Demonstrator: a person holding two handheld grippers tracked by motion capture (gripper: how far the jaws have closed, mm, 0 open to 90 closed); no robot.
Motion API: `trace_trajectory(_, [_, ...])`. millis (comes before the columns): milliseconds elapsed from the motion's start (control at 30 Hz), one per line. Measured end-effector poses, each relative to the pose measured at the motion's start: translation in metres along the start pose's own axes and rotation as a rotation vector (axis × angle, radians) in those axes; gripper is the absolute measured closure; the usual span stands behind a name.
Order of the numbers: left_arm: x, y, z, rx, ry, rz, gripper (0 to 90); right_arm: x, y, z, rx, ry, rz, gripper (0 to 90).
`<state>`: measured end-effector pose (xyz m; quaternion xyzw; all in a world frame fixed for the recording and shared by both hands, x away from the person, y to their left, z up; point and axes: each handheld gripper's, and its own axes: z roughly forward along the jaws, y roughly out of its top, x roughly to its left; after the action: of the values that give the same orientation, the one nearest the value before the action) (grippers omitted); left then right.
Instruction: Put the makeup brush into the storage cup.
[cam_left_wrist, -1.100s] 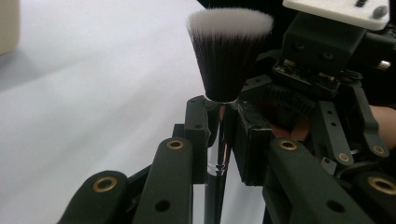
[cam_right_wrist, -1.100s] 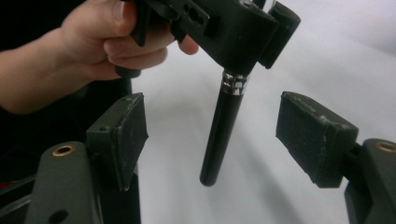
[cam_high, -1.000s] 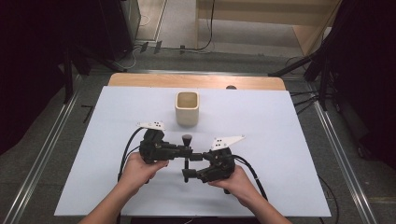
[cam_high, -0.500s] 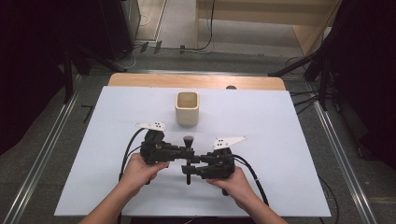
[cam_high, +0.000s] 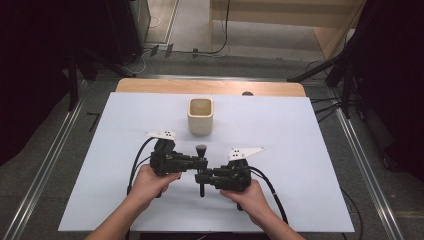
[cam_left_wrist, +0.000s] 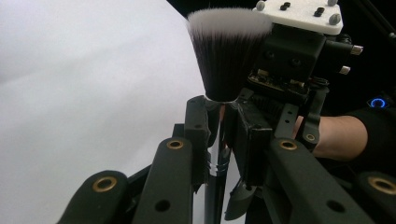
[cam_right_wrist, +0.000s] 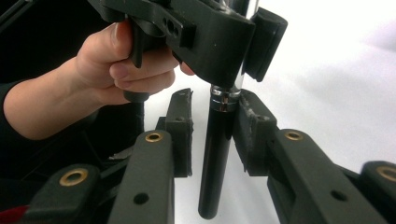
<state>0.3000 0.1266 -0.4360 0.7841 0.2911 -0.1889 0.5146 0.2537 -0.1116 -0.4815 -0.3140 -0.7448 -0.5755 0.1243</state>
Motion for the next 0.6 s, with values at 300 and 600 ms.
trace_trajectory(300, [-0.0002, 0.0002, -0.0012, -0.009, -0.007, 0.006, 77.6, -0.0005, 0.0009, -0.0014, -0.009, -0.007, 0.024, 78.1])
trace_trajectory(600, [-0.0006, 0.0001, -0.0012, -0.011, 0.003, 0.012, 76.8, -0.0009, 0.0014, -0.0014, -0.003, -0.012, 0.036, 79.1])
